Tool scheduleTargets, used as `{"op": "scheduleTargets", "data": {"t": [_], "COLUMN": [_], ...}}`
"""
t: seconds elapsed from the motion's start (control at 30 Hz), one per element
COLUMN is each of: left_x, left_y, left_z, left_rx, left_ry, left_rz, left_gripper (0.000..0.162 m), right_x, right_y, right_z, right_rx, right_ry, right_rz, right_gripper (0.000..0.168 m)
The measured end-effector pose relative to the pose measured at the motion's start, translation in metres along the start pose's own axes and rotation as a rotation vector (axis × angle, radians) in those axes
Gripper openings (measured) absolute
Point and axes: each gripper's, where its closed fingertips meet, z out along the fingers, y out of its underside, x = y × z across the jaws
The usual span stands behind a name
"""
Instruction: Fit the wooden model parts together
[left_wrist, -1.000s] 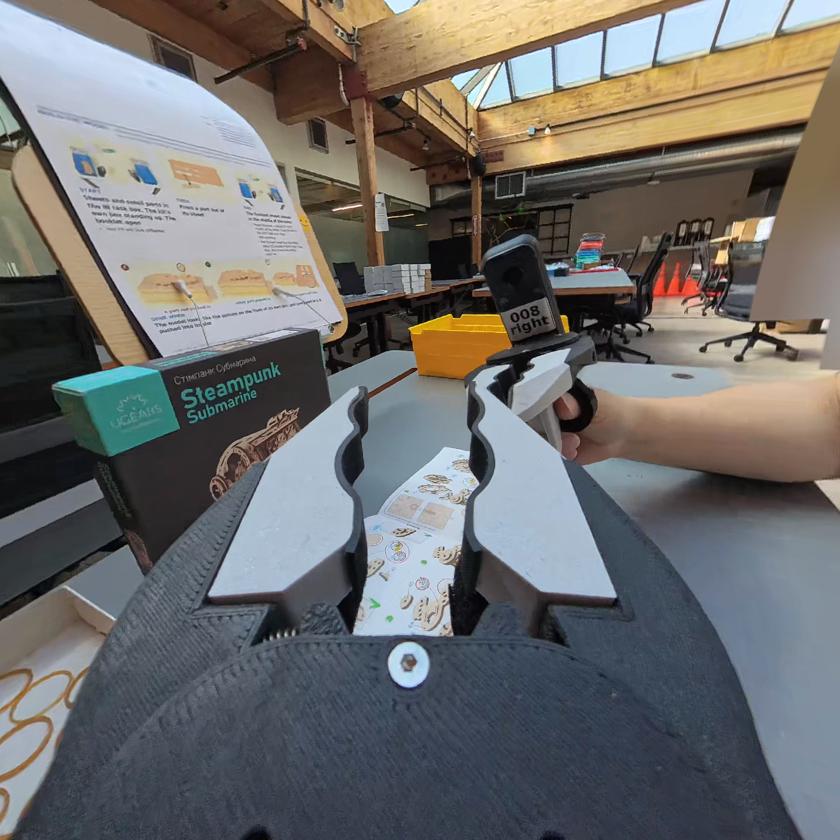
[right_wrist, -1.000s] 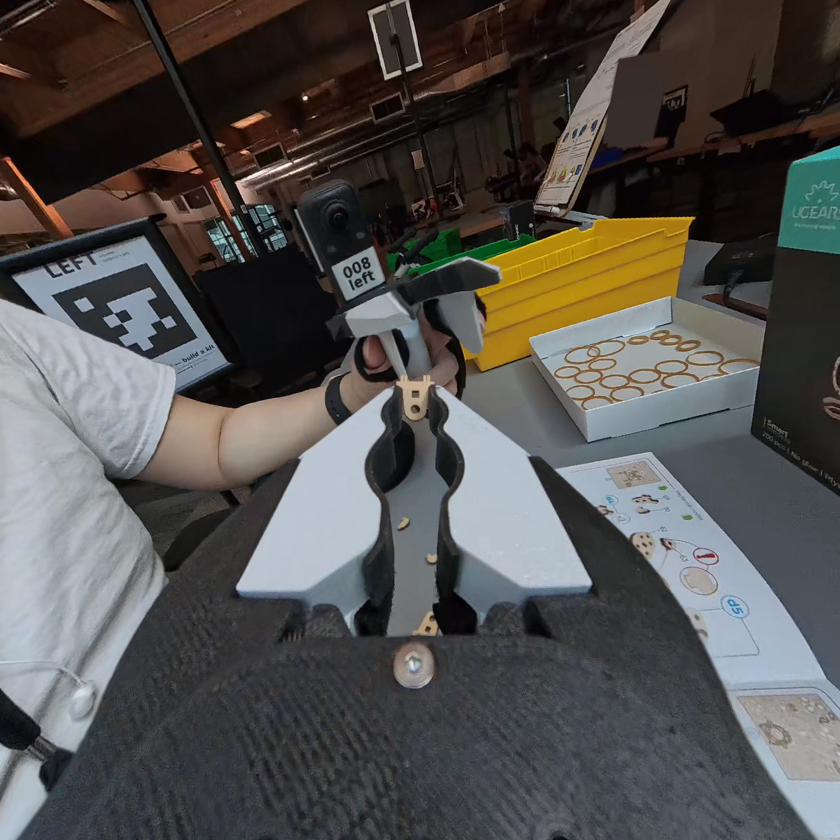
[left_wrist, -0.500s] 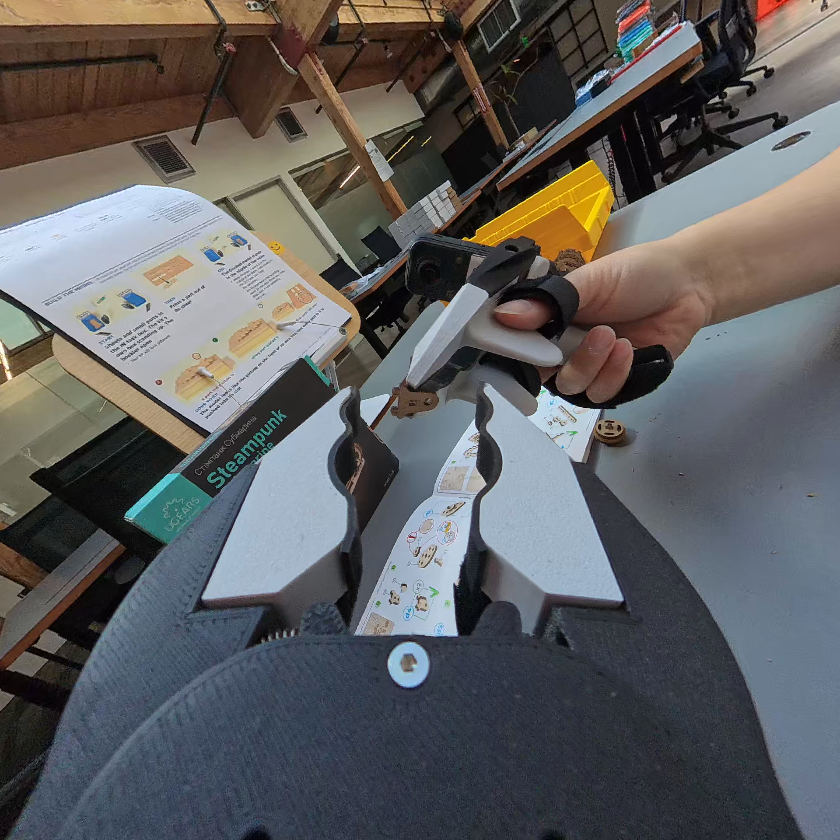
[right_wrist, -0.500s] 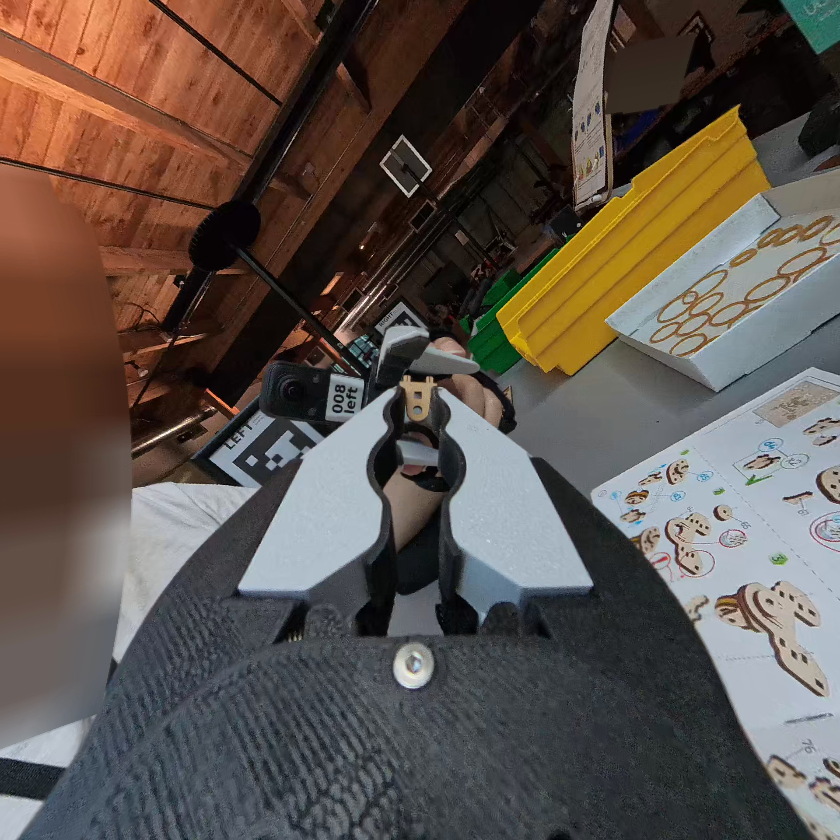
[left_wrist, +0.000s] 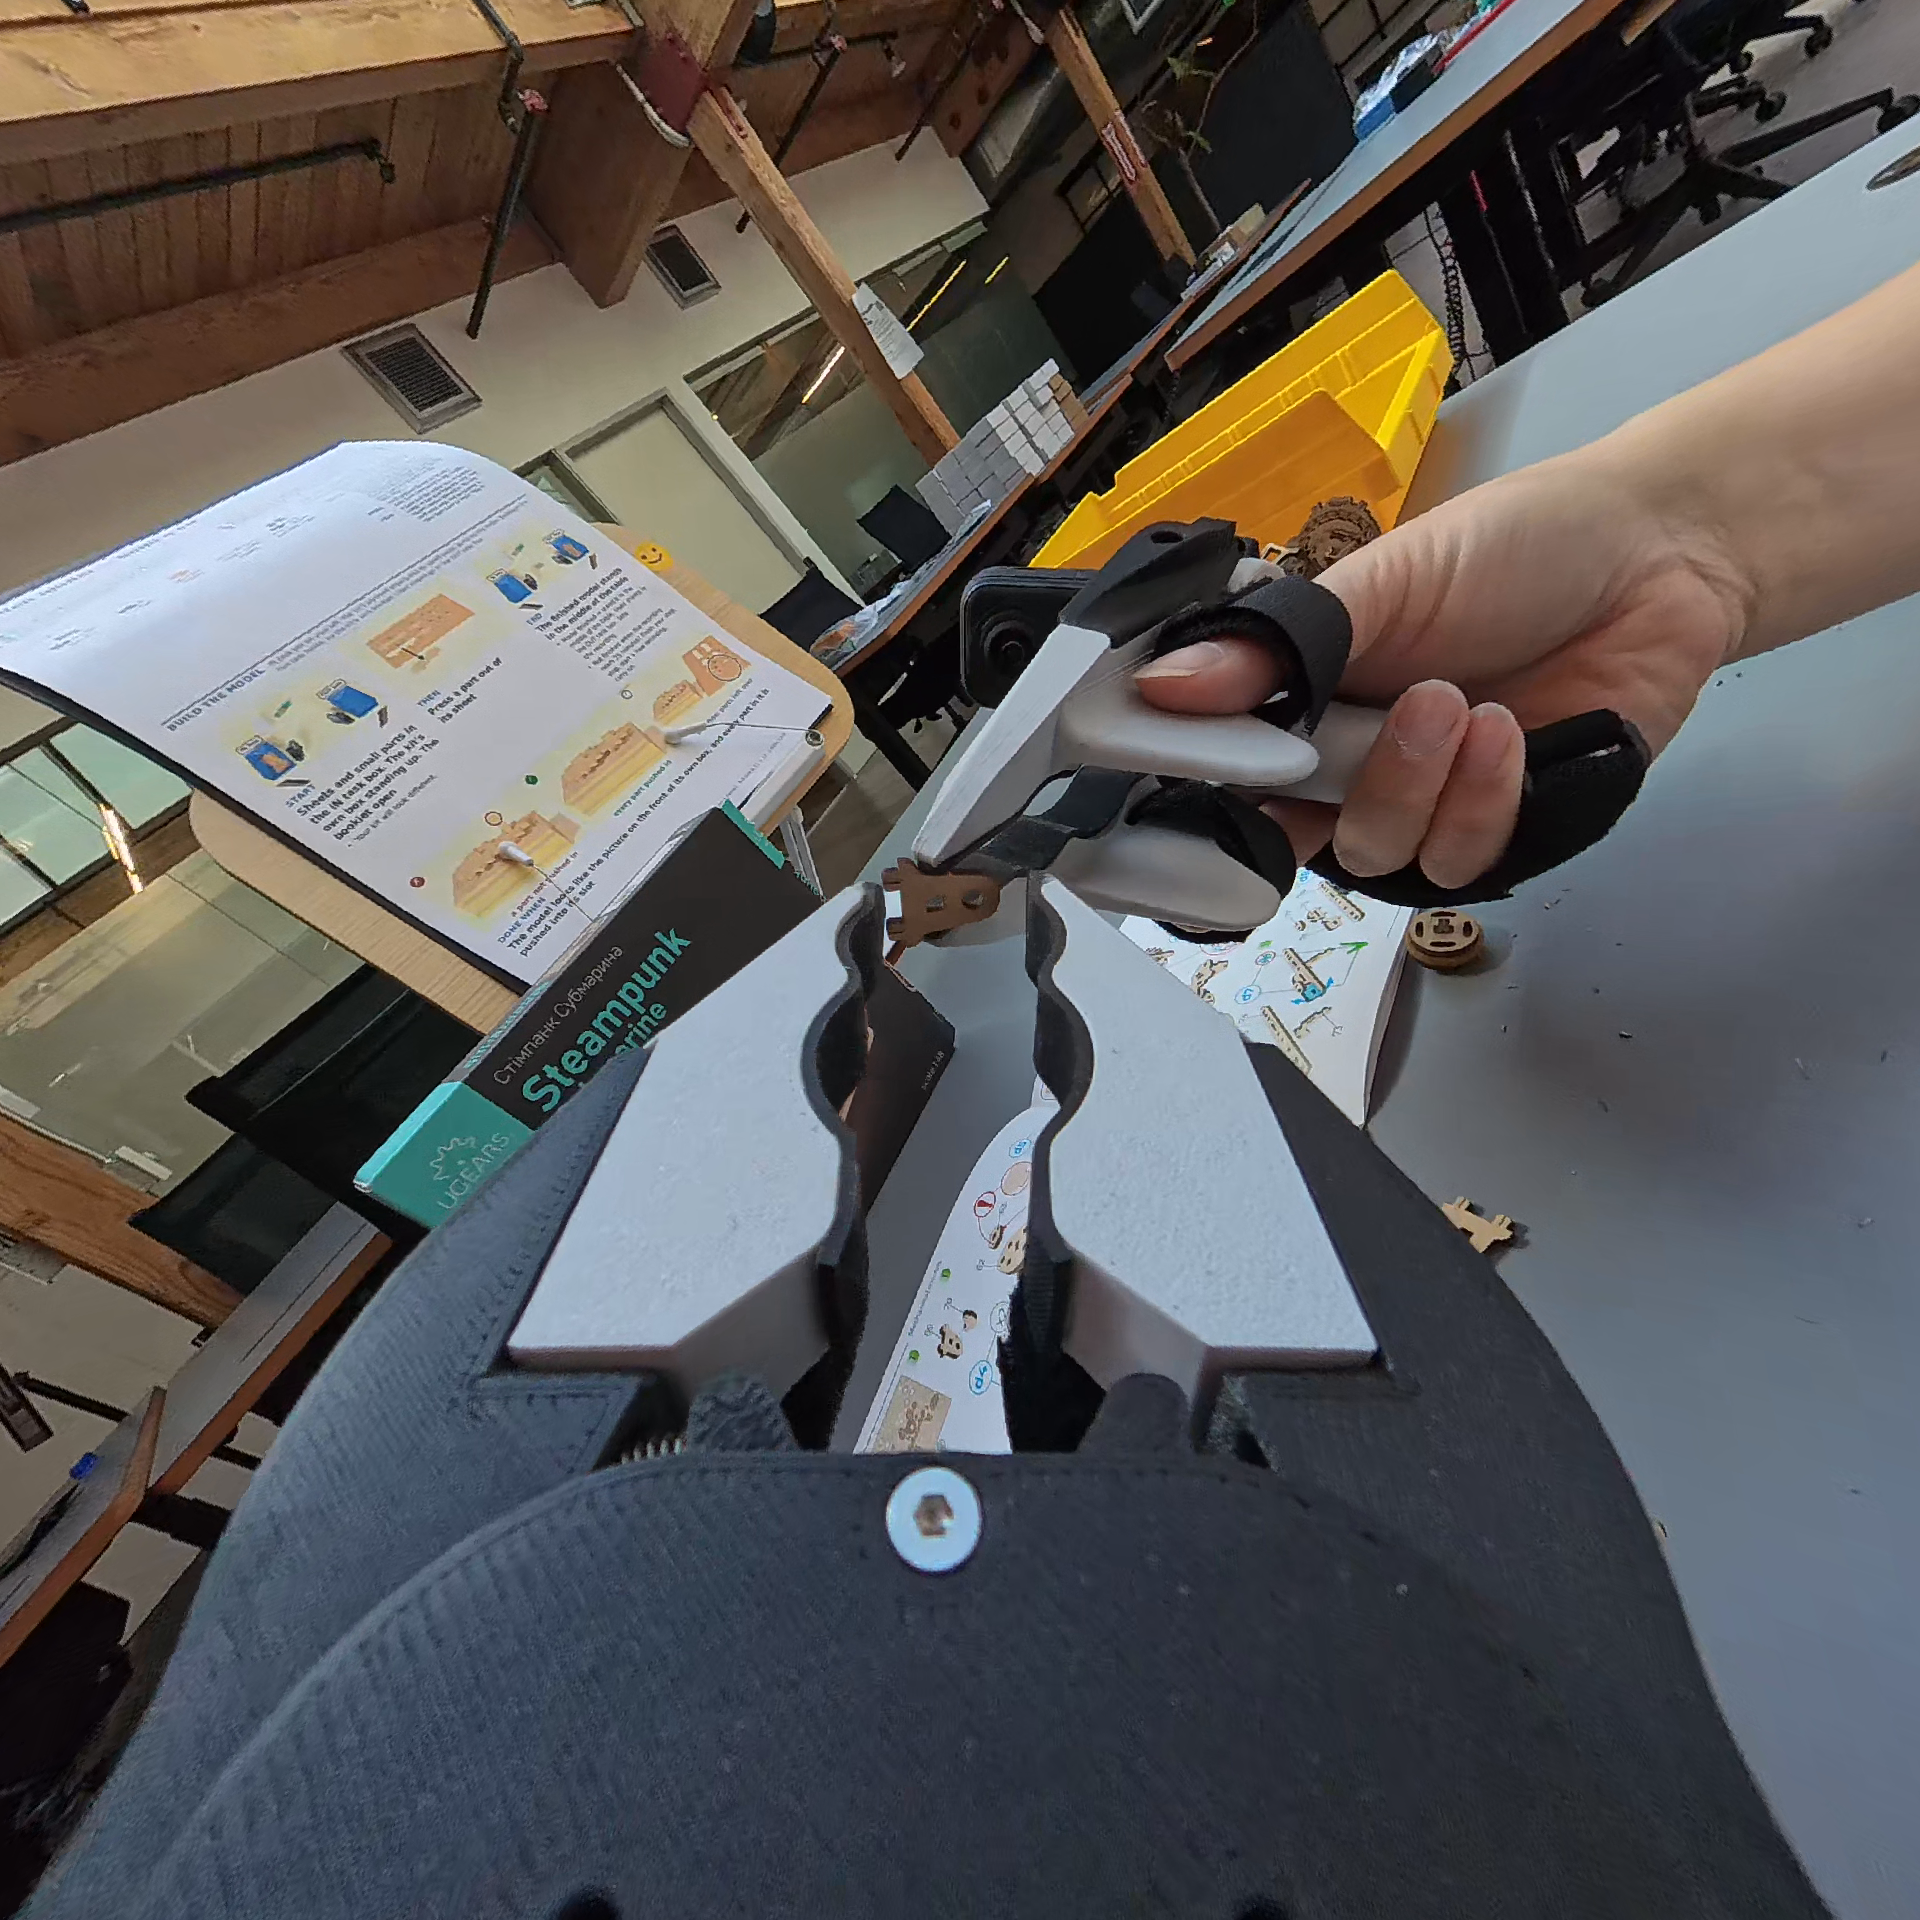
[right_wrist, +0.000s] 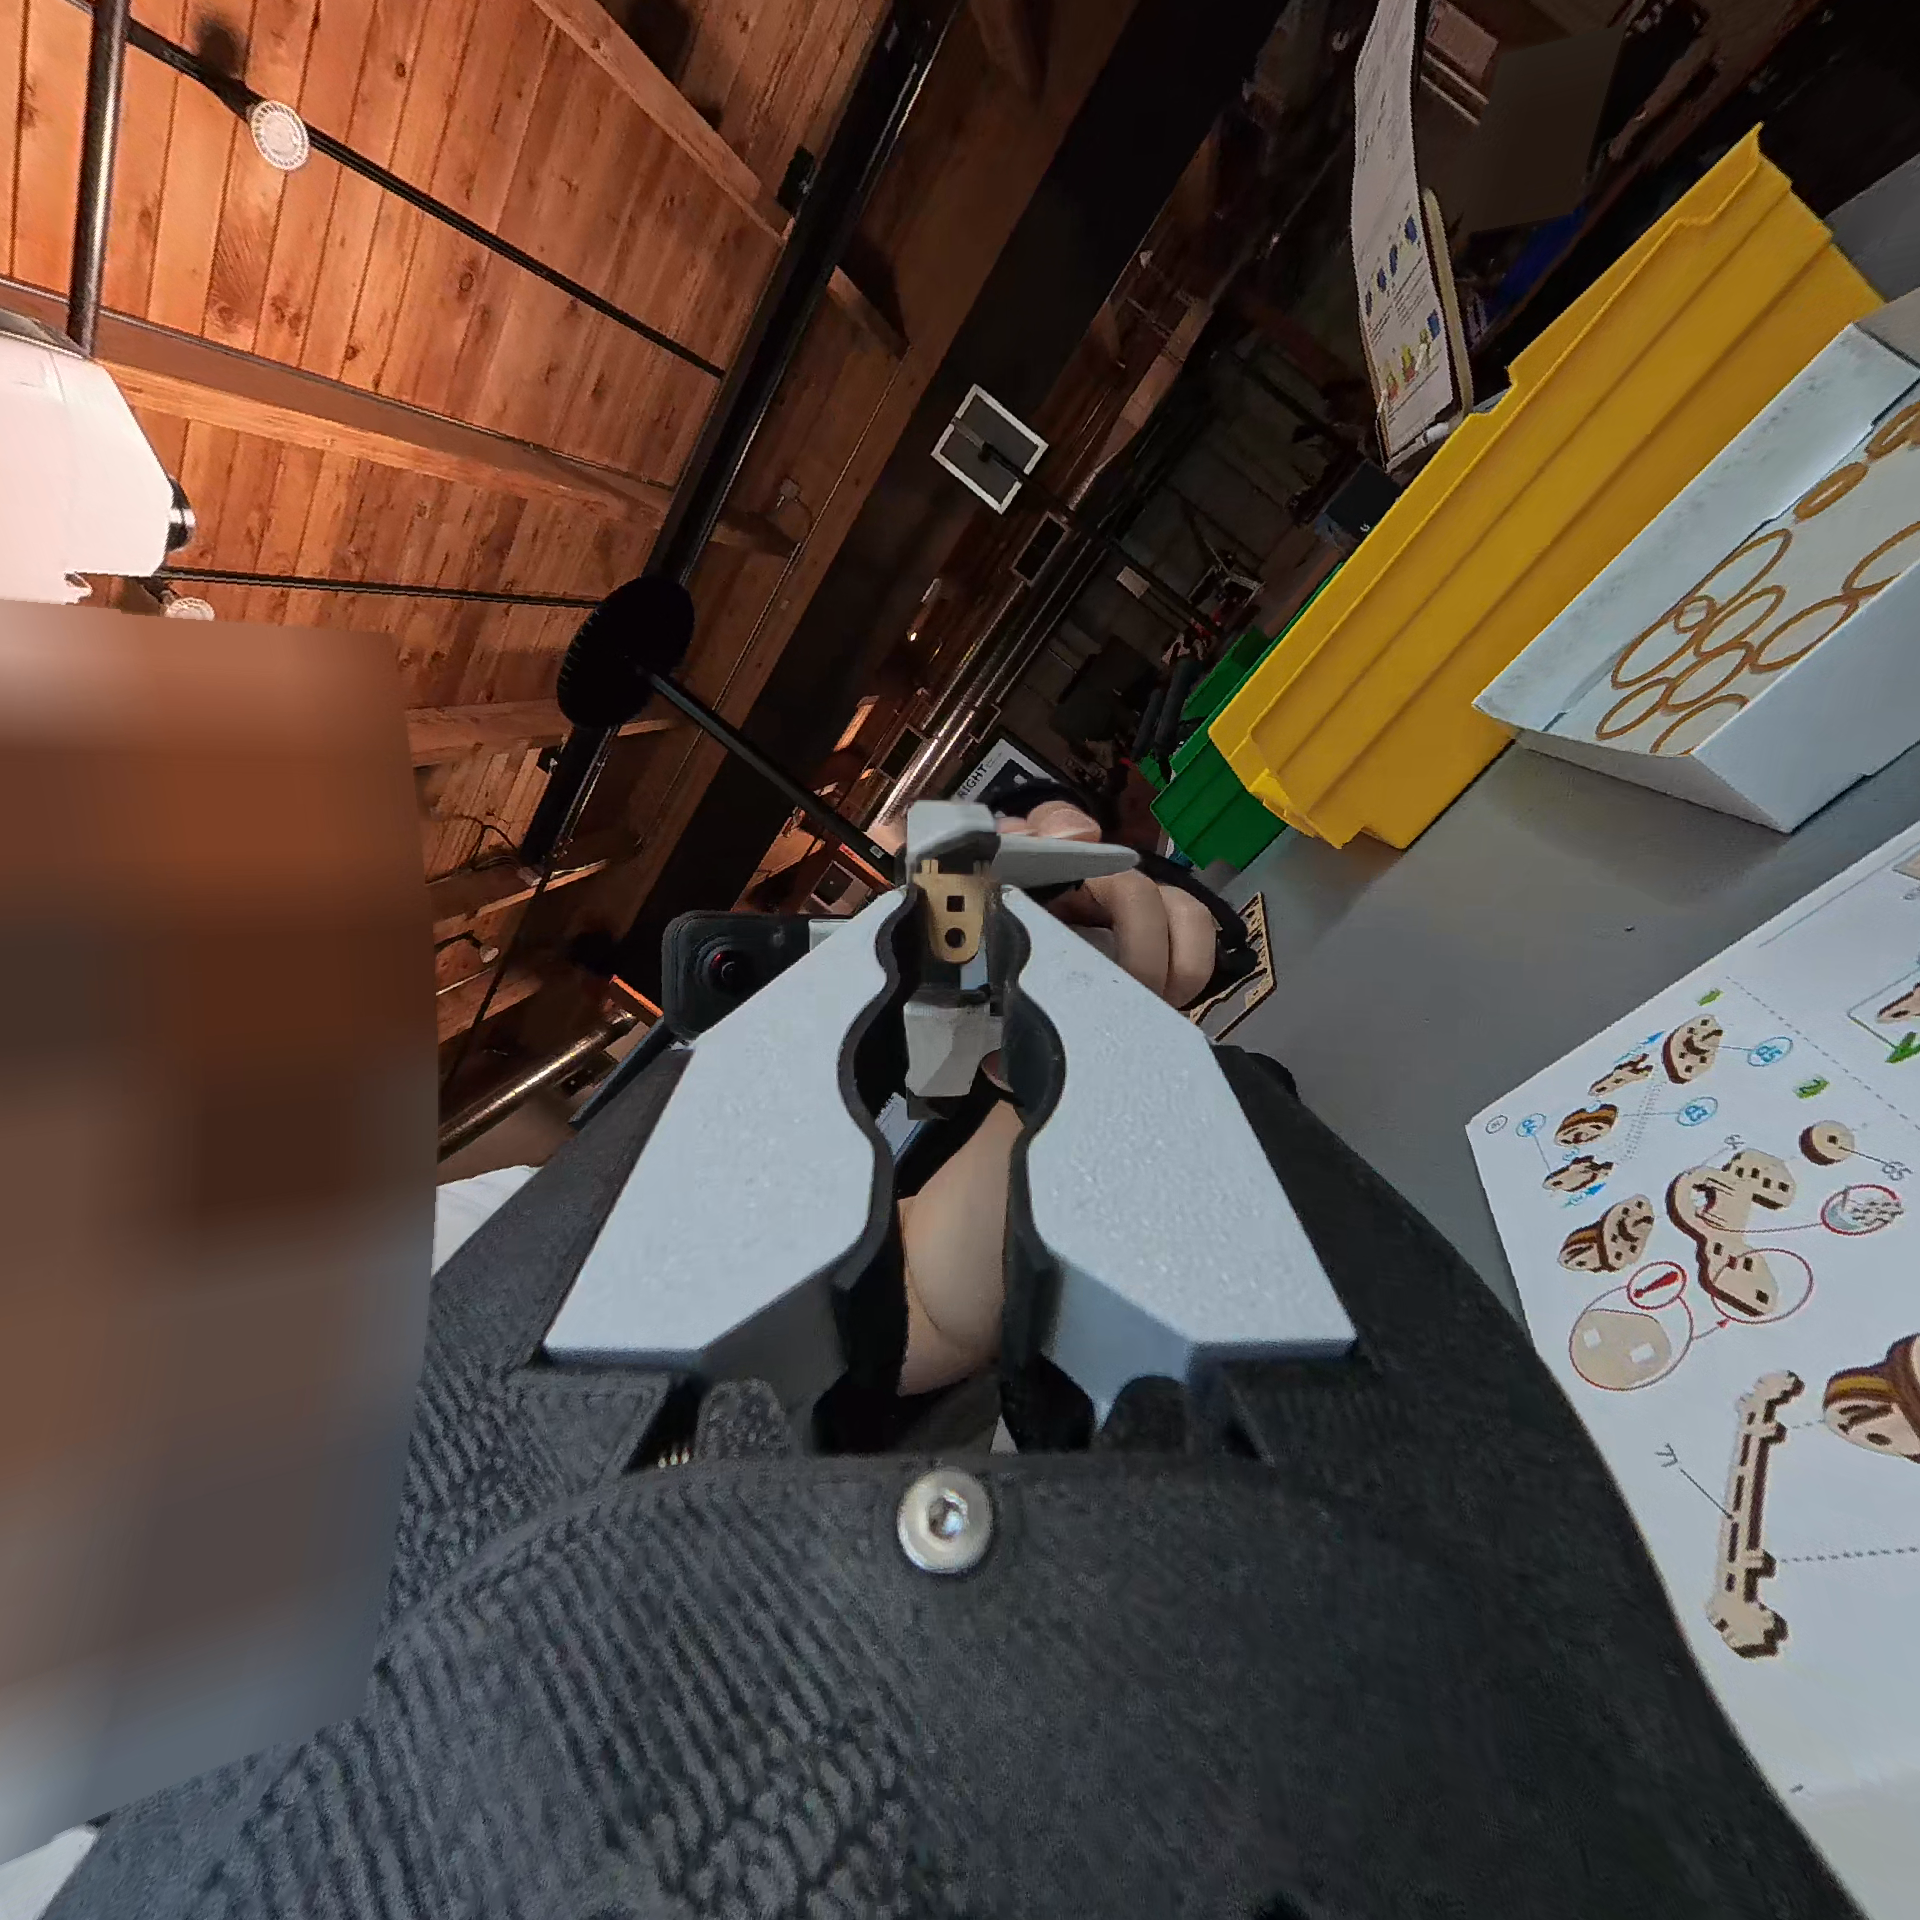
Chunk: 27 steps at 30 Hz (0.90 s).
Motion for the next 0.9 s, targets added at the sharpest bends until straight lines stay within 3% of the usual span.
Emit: {"op": "scheduleTargets", "data": {"t": [0.3,0.4,0.5,0.7,0.9], "left_x": [0.002,0.001,-0.005,-0.015,-0.013], "left_y": [0.006,0.003,0.012,0.028,0.034], "left_z": [0.001,-0.004,-0.014,-0.035,-0.047], "left_rx": [-0.044,-0.029,-0.04,0.03,0.058], "left_ry": [0.016,0.035,0.06,0.148,0.225], "left_rz": [0.038,0.044,0.046,-0.086,-0.202], "left_gripper": [0.02,0.02,0.02,0.02,0.02], "right_x": [0.005,0.003,-0.002,0.015,0.028], "right_y": [0.004,-0.002,-0.017,-0.043,-0.047], "right_z": [0.0,-0.001,-0.011,-0.039,-0.052], "right_rx": [-0.032,-0.033,-0.029,-0.071,-0.122], "right_ry": [0.046,0.07,0.111,0.351,0.409], "right_rz": [-0.058,-0.13,-0.252,-0.539,-0.571], "right_gripper": [0.011,0.025,0.027,0.026,0.026]}}
